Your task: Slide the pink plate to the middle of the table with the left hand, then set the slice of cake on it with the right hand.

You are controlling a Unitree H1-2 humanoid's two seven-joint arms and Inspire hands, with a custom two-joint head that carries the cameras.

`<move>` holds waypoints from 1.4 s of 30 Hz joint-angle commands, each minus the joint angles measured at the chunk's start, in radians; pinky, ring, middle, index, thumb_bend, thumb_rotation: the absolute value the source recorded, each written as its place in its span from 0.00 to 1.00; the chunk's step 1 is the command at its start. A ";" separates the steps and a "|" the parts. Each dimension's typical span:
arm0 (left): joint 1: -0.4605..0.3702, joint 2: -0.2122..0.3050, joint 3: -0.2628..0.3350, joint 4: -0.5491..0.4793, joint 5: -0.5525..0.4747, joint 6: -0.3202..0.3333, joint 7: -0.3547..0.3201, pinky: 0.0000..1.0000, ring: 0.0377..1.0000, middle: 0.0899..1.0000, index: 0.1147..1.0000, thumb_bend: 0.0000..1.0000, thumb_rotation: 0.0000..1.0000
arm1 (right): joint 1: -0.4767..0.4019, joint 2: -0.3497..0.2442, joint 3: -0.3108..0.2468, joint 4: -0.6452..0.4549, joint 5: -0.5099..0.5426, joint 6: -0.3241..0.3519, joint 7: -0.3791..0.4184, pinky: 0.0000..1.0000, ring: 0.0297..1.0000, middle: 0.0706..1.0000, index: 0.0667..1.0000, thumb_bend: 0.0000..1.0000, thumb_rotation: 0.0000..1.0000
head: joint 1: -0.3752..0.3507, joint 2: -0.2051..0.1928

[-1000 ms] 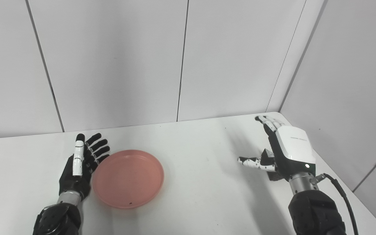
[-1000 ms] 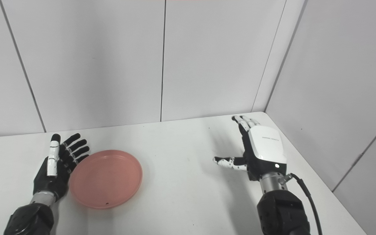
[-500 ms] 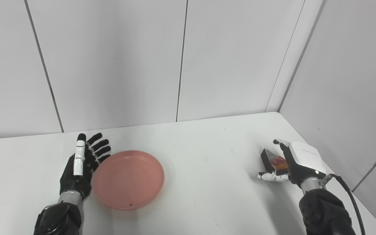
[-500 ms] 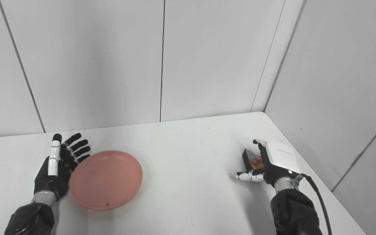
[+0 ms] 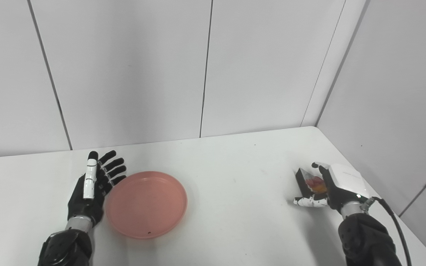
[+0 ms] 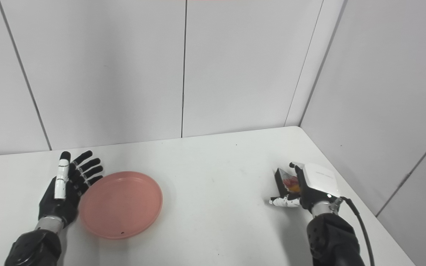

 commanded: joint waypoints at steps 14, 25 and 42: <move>-0.010 0.005 -0.010 0.034 0.001 0.021 -0.024 0.66 0.72 0.69 0.71 0.65 0.92 | -0.030 -0.044 0.031 0.104 0.092 -0.015 -0.207 0.68 0.78 0.79 0.77 1.00 0.43 | 0.009 -0.001; -0.002 0.003 -0.014 0.018 0.012 0.033 -0.016 0.65 0.72 0.70 0.71 0.64 0.93 | -0.029 -0.075 0.095 0.197 0.117 -0.018 -0.352 0.60 0.69 0.72 0.72 1.00 0.41 | 0.009 0.007; 0.006 -0.001 -0.011 0.016 -0.003 0.049 -0.022 0.65 0.72 0.71 0.72 0.63 0.93 | -0.030 -0.087 0.107 0.224 0.272 -0.103 -0.450 0.19 0.23 0.29 0.57 0.93 0.24 | 0.013 0.013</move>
